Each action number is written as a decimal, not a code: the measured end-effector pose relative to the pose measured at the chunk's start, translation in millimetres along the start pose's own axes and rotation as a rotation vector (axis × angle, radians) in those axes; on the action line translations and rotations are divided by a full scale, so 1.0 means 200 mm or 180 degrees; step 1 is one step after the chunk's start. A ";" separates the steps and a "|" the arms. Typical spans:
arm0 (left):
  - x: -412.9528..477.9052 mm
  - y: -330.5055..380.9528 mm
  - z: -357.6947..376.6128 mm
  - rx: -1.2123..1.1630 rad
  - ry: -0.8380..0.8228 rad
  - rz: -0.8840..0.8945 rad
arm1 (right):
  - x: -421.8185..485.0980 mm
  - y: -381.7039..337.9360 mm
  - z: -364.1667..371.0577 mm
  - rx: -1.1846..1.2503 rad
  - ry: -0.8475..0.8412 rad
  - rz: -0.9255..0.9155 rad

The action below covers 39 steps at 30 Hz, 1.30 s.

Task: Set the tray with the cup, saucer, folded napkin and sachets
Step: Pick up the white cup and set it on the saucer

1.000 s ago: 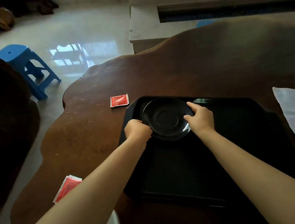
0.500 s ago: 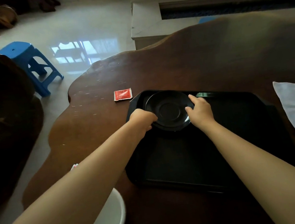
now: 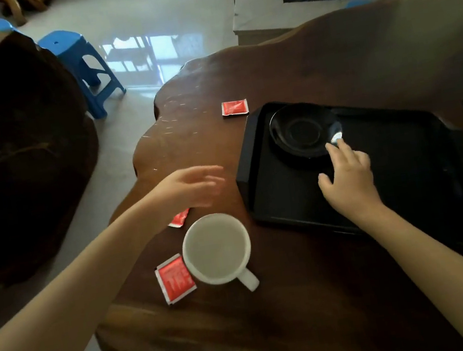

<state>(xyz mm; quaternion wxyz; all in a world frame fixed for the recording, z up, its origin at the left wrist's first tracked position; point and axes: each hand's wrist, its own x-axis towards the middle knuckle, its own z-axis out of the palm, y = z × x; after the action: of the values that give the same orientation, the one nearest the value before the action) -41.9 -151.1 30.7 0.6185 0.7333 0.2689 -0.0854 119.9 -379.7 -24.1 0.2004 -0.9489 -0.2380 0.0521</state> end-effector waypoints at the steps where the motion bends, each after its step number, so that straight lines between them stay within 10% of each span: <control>1: -0.07 -0.06 -0.03 0.0008 0.0008 0.0047 | -0.07 -0.03 0.00 0.0065 -0.0036 -0.0052; 13: -0.27 -0.43 -0.02 -0.0579 -0.0120 -0.0193 | -0.84 -0.38 0.18 0.1273 -0.0928 -0.0385; 39: -0.15 -0.16 0.25 -0.1831 0.0004 0.0033 | -0.60 -0.11 -0.04 0.2185 -0.0216 0.0216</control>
<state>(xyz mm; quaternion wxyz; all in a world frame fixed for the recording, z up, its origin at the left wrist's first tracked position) -73.2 -204.5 6.0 0.8014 0.5292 0.2788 -0.0020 6.9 -421.6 -8.0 0.4981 -0.8313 -0.1815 0.1672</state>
